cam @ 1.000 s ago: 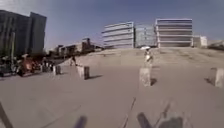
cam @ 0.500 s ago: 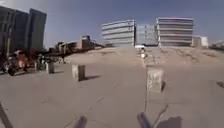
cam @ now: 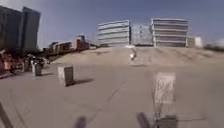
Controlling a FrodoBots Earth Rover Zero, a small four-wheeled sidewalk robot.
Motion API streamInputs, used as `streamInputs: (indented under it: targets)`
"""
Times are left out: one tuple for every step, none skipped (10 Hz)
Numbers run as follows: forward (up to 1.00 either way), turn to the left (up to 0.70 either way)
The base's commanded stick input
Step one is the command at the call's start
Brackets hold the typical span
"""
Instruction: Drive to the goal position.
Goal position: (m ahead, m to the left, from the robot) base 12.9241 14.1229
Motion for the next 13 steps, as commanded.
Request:
streamInputs:
  targets:
    - [1.0, 0.0]
    - [1.0, 0.0]
    - [1.0, 0.0]
    - [1.0, 0.0]
    - [1.0, 0.0]
    - [1.0, 0.0]
    - [1.0, 0.0]
    - [1.0, 0.0]
    - [1.0, 0.0]
    - [1.0, 0.0]
    - [1.0, 0.0]
    - [1.0, 0.0]
    - [1.0, 0.0]
